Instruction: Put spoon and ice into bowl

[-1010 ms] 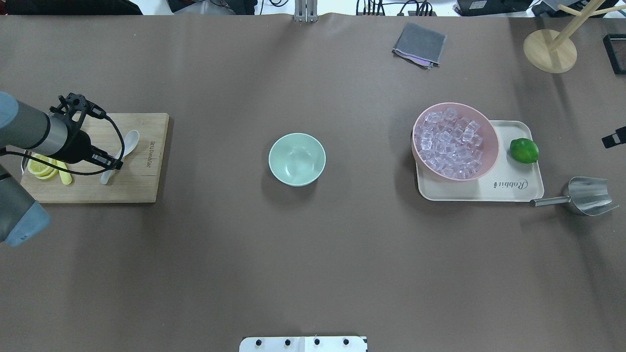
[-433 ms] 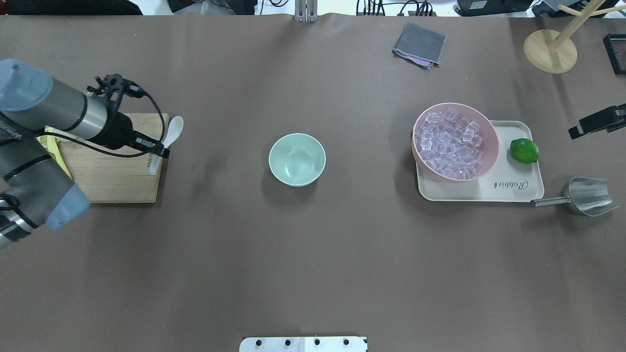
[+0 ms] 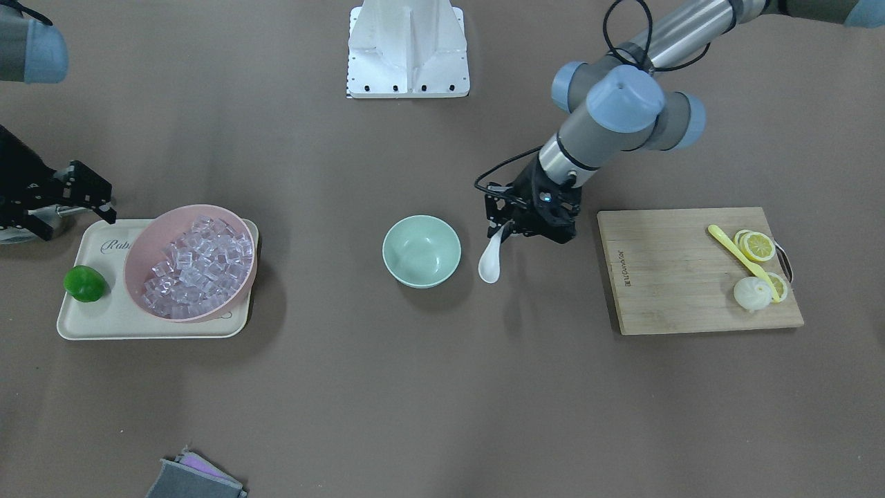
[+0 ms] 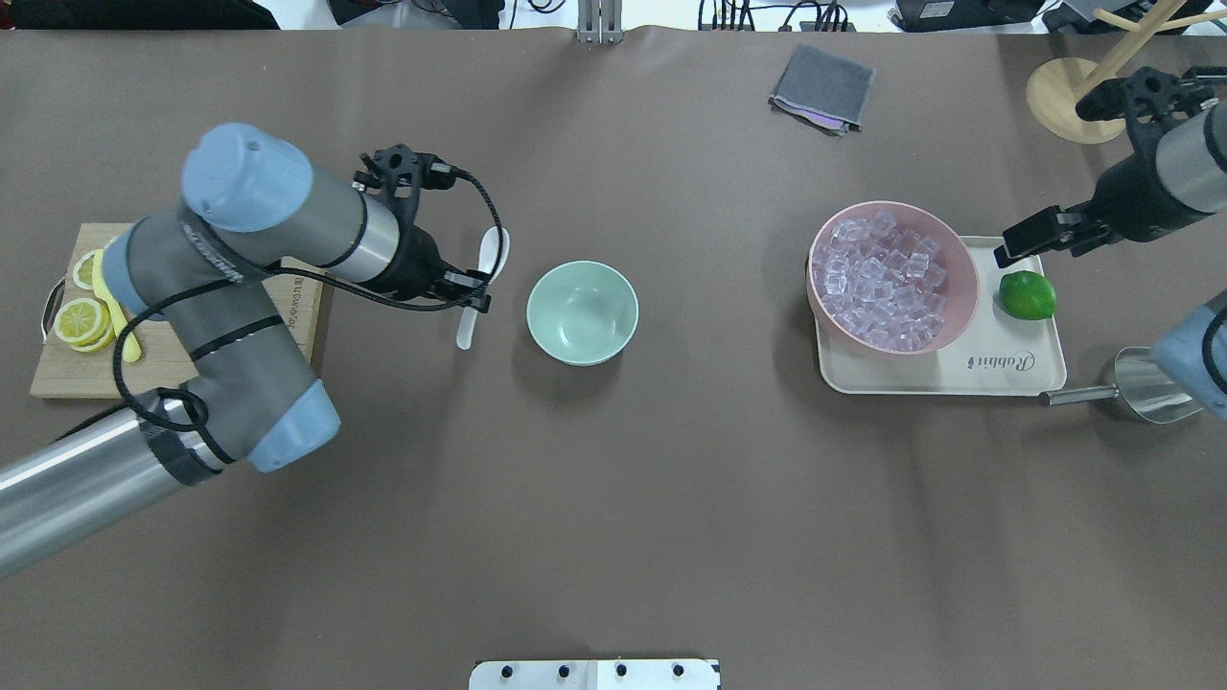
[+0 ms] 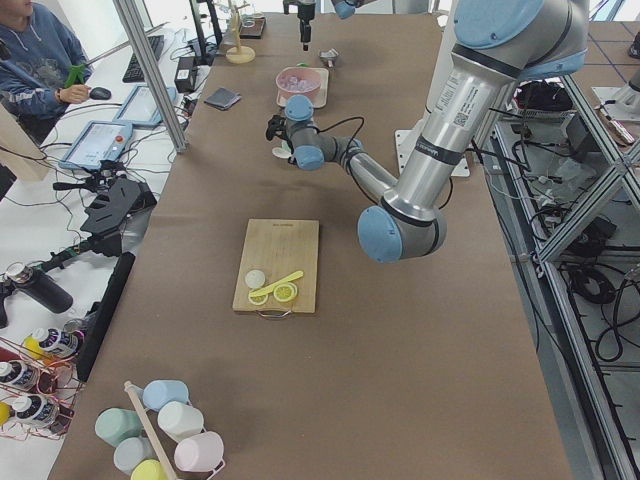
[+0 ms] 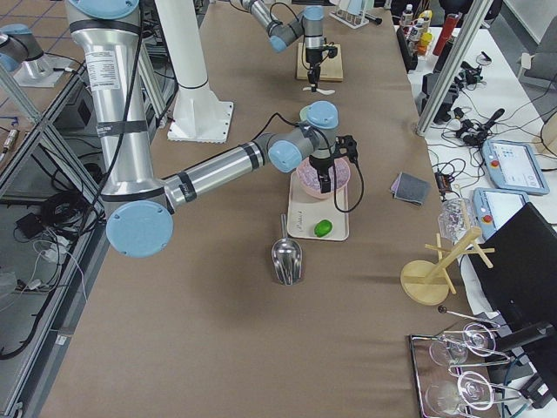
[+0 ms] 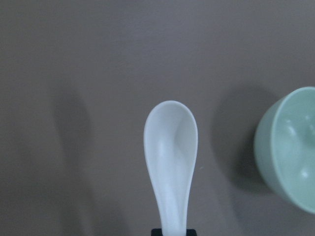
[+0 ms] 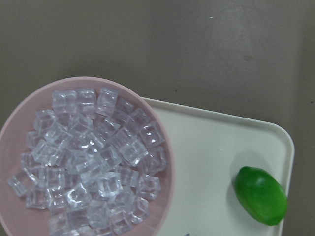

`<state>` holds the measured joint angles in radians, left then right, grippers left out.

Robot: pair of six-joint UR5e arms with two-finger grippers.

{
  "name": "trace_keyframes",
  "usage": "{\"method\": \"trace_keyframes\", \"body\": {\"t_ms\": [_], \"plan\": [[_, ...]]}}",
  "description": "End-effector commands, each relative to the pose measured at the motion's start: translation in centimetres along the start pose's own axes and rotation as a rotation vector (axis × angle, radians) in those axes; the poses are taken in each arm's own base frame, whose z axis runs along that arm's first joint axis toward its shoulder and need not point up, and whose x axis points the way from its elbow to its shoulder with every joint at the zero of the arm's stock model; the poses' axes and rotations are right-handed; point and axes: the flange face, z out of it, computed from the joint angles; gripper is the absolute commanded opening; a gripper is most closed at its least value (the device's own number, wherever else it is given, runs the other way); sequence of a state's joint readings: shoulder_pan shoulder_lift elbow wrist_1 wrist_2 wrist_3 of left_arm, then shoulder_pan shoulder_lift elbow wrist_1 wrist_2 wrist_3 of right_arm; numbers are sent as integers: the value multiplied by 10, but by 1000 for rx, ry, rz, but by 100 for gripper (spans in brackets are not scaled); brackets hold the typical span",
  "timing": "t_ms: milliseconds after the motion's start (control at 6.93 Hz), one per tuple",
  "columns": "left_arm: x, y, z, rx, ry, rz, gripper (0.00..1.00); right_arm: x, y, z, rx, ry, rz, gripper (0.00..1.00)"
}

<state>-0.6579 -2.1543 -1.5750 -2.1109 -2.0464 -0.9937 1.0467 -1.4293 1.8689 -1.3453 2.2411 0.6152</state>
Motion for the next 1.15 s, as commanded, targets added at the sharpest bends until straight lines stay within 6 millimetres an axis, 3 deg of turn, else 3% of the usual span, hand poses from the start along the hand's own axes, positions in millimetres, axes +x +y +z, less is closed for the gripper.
{"method": "trace_keyframes", "body": {"t_ms": [0, 144, 433, 577, 722, 866, 1010], "plan": [[79, 0, 31, 23, -14, -18, 0, -32, -10, 23, -4, 15, -9, 98], [90, 6, 40, 31, -19, -31, 0, -39, -12, 30, -10, 17, -17, 98], [92, 7, 42, 41, -20, -31, 0, -57, -27, 46, -9, 25, 7, 98], [93, 8, 42, 42, -19, -30, 21, -56, -26, 54, -23, 32, 11, 98], [92, 5, 41, 57, -26, -30, 70, -60, -24, 59, -31, 30, 48, 98], [91, 4, 41, 75, -34, -30, 96, -70, -23, 61, -34, 23, 125, 98], [89, 4, 41, 76, -37, -34, 97, -76, -18, 68, -48, 24, 228, 94]]}}
